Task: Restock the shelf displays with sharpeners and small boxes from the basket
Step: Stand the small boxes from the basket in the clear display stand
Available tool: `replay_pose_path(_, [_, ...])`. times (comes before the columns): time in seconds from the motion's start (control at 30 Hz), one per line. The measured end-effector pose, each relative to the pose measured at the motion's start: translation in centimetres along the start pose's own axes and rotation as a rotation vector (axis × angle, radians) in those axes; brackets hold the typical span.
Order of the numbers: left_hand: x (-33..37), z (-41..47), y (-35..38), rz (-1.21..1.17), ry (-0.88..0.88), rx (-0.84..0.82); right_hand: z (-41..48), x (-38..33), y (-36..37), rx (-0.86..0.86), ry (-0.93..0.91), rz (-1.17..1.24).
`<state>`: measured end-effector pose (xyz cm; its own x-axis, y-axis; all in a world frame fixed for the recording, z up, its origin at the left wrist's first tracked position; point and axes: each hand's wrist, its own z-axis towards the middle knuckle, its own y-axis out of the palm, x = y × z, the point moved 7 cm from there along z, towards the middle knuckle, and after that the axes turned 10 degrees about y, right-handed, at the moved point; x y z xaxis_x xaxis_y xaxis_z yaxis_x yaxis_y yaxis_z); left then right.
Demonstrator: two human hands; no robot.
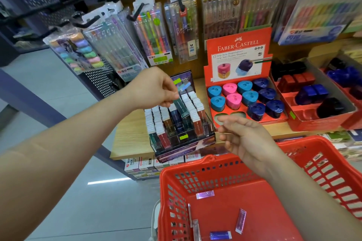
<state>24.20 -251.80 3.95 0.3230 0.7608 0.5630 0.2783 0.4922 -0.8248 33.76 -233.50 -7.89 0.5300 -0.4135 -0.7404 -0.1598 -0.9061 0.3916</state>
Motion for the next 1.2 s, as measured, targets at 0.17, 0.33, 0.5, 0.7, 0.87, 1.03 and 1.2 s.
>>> replay_pose_path(0.17, [-1.8,-0.2,2.2,0.177,0.003,-0.037,0.1,0.2,-0.7,0.036,0.018,-0.001])
replay_pose_path(0.33, [-2.0,0.0,2.9,0.131,0.009,0.025,0.3,0.8,-0.7,0.04,0.037,-0.006])
replay_pose_path(0.5, [-0.8,0.0,4.0,0.362,0.149,-0.023,0.4,1.1,-1.1,0.053,0.047,-0.043])
replay_pose_path(0.7, [-0.5,-0.2,6.4,0.699,0.288,-0.04,0.5,1.9,-2.3,0.106,0.058,-0.206])
replay_pose_path(0.87, [-0.3,-0.4,6.8,0.708,0.314,-0.028,0.1,2.5,-3.7,0.127,0.081,-0.326])
replay_pose_path(1.03, [2.0,-1.5,1.2,0.534,0.189,0.113,-0.7,2.3,-5.8,0.124,0.062,-0.454])
replay_pose_path(1.2, [5.8,-3.0,-1.1,0.341,0.083,0.167,-1.9,3.0,-8.8,0.133,0.032,-0.677])
